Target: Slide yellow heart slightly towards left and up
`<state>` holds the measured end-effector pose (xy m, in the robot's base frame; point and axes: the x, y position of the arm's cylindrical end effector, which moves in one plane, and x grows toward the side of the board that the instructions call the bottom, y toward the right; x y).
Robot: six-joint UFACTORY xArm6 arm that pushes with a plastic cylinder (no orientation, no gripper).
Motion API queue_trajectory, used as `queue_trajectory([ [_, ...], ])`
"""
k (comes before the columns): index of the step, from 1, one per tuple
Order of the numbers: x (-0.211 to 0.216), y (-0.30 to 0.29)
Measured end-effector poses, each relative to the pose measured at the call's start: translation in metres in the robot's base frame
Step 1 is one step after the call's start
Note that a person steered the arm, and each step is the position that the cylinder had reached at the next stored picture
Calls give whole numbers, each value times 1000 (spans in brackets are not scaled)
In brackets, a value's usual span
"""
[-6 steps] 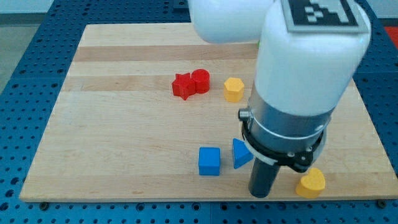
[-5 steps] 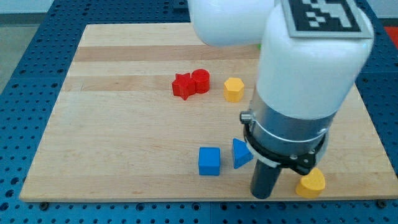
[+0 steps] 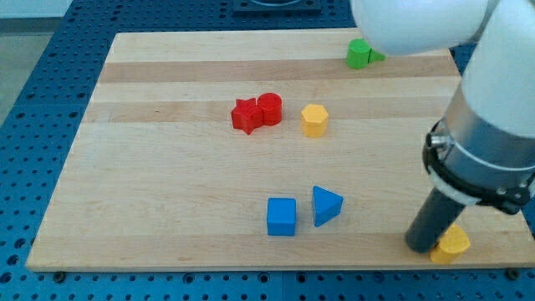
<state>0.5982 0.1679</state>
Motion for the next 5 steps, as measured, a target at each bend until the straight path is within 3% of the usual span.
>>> queue_trajectory([
  [1, -49, 6],
  [2, -61, 47],
  [3, -3, 138],
  [5, 20, 135],
])
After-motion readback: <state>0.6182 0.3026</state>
